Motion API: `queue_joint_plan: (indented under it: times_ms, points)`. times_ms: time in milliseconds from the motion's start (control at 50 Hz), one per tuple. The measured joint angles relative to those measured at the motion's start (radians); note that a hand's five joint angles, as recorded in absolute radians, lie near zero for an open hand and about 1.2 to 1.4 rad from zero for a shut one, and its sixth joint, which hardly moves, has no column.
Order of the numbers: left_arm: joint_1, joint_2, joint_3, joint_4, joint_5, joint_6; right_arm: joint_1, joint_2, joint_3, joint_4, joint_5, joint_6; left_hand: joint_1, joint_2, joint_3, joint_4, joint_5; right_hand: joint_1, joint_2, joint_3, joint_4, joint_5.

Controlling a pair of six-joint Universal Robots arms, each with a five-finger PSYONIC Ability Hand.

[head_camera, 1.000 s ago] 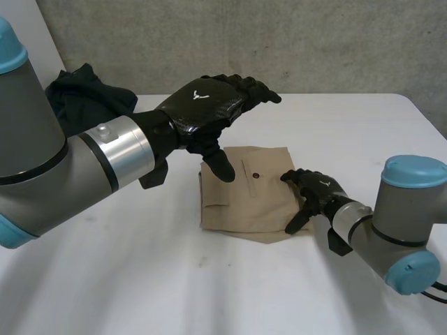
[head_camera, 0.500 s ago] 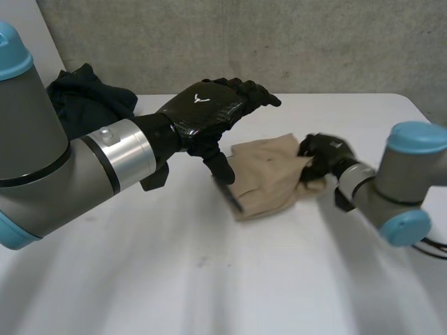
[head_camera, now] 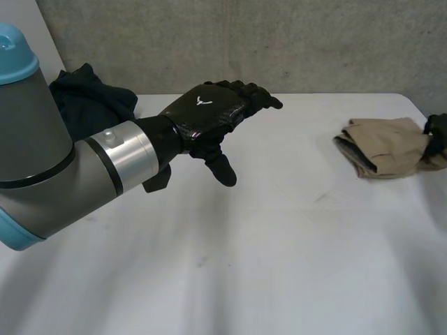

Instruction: Fold the laundry.

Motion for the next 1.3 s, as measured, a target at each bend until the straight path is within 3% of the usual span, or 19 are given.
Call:
queue_joint_plan:
  times_ms: [300,320,380,460,540,680,700,780,920,1000,1120,1160,1180,1260,1300]
  points:
    - [-0.002,-0.006,-0.003,-0.002,0.000,0.001,-0.062,0.101,-0.151,0.002,0.066,-0.183,0.000,0.000,0.000,0.000,0.000,-0.001,0.011,0.043,0.000,0.000]
    - [-0.002,-0.007,-0.003,-0.002,0.000,0.001,-0.063,0.104,-0.154,0.000,0.071,-0.187,0.000,0.000,0.000,0.000,0.000,-0.020,-0.049,-0.009,-0.054,-0.021]
    - [-0.003,-0.009,-0.003,-0.002,0.000,0.000,-0.064,0.111,-0.161,-0.019,0.104,-0.195,0.000,0.000,0.000,0.000,0.000,-0.409,-0.494,-0.457,-0.482,-0.412]
    - [-0.004,-0.013,-0.003,-0.002,0.000,0.000,-0.070,0.110,-0.156,-0.055,0.160,-0.221,0.000,0.000,0.000,0.000,0.000,-0.718,-0.917,-0.895,-0.936,-0.824]
    - [-0.007,-0.014,-0.003,-0.002,-0.001,-0.001,-0.081,0.094,-0.128,-0.074,0.194,-0.253,0.000,0.000,0.000,0.000,0.000,-0.724,-0.943,-0.930,-0.957,-0.832]
    - [-0.009,-0.008,-0.013,-0.004,0.000,-0.001,-0.108,-0.062,0.110,-0.094,0.193,-0.342,0.000,0.000,0.000,0.000,0.000,-0.724,-0.943,-0.930,-0.957,-0.832]
    - [-0.008,-0.005,-0.019,-0.004,0.000,-0.001,-0.121,-0.153,0.242,-0.115,0.179,-0.398,0.000,0.000,0.000,0.000,0.000,-0.724,-0.943,-0.930,-0.957,-0.840]
    - [-0.005,-0.002,-0.029,-0.003,0.000,0.001,-0.136,-0.312,0.437,-0.196,0.166,-0.541,0.000,0.000,0.000,0.000,0.000,-0.724,-0.943,-0.930,-0.957,-0.841]
    - [0.022,0.011,-0.029,0.005,-0.017,0.002,-0.121,-0.545,0.628,-0.372,0.171,-0.752,0.000,0.000,0.000,0.000,0.000,-0.724,-0.943,-0.930,-0.957,-0.841]
    - [0.068,0.027,-0.016,0.036,-0.068,0.004,-0.044,-0.649,0.693,-0.457,0.162,-0.754,0.000,0.000,0.000,0.000,0.000,-0.724,-0.943,-0.930,-0.957,-0.841]
    - [0.191,0.018,0.029,0.159,-0.202,0.016,0.158,-0.797,0.850,-0.534,0.056,-0.621,0.000,0.000,0.000,0.000,0.000,-0.724,-0.943,-0.930,-0.956,-0.841]
    - [0.258,-0.015,0.059,0.207,-0.250,0.031,0.245,-0.860,0.943,-0.542,-0.031,-0.544,0.000,0.000,0.000,0.000,0.000,-0.724,-0.943,-0.930,-0.957,-0.841]
    - [0.258,-0.015,0.059,0.207,-0.250,0.031,0.245,-0.860,0.943,-0.542,-0.031,-0.544,0.000,0.000,0.000,0.000,0.000,-0.724,-0.943,-0.930,-0.957,-0.841]
    - [0.385,-0.143,0.148,0.251,-0.290,0.105,0.389,-0.951,1.137,-0.541,-0.212,-0.432,0.000,0.000,0.000,0.000,0.000,-0.724,-0.943,-0.930,-0.957,-0.841]
    - [0.436,-0.227,0.202,0.255,-0.292,0.158,0.430,-0.967,1.198,-0.540,-0.258,-0.415,0.000,0.000,0.000,0.000,0.000,-0.724,-0.943,-0.930,-0.957,-0.841]
